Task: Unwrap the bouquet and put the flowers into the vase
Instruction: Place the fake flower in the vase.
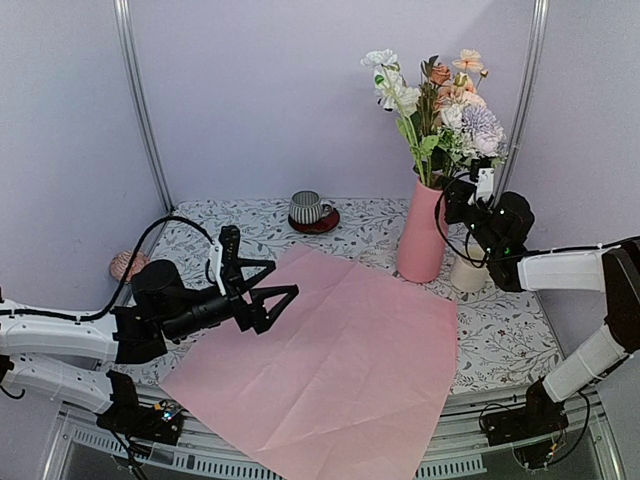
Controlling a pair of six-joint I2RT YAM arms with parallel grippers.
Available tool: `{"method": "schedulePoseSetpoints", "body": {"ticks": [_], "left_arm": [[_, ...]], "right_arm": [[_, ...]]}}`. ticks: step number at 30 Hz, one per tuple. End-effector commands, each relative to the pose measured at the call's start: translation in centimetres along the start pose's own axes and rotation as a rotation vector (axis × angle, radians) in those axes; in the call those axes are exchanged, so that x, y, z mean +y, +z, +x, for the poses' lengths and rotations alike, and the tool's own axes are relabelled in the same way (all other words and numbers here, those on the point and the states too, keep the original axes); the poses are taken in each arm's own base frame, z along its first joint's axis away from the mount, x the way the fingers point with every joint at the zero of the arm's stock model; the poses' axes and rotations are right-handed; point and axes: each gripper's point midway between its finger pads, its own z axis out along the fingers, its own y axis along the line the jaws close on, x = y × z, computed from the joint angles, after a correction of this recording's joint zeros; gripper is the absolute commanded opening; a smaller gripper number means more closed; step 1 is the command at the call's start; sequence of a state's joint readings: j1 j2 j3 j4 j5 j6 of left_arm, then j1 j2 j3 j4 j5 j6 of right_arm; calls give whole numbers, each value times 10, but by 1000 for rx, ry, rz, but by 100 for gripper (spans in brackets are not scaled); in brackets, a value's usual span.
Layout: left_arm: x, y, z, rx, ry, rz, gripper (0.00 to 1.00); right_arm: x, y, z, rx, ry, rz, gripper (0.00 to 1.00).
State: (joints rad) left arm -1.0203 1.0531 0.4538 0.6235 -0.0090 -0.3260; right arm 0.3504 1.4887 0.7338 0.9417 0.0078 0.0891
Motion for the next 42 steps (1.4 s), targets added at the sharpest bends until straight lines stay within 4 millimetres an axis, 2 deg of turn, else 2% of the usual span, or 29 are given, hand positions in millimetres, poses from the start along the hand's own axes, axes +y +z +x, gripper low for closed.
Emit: {"method": "schedulePoseSetpoints", "body": {"ticks": [1,6,12,18,31,34,38,42], "left_arm": [[-2,-4,-2,-18,-6,12,97],[-3,-5,-5,-24,-6,14,97],[-4,-5,-4,-26,-16,21,97],[-5,-6,-4,-27,-19,27,97],[-4,-7,-2,-27,-28,27,97],[-4,-8,-3,-28,-26,24,97],[-3,-7,-2,-26,-24,20,97],[-3,-5,-2,-24,-24,22,97]], "right_arm": [[-5,-1,15,67,-17,14,25],[-1,-8,-1,44,-23,4,39],[-1,-20,-2,69,-8,5,43],[2,-29,15,180,5,-12,45],[12,-33,77,421,36,-76,48],[12,-36,82,437,39,-78,48],[13,-40,79,431,41,-81,50],[12,-46,77,430,38,-78,55]]}}
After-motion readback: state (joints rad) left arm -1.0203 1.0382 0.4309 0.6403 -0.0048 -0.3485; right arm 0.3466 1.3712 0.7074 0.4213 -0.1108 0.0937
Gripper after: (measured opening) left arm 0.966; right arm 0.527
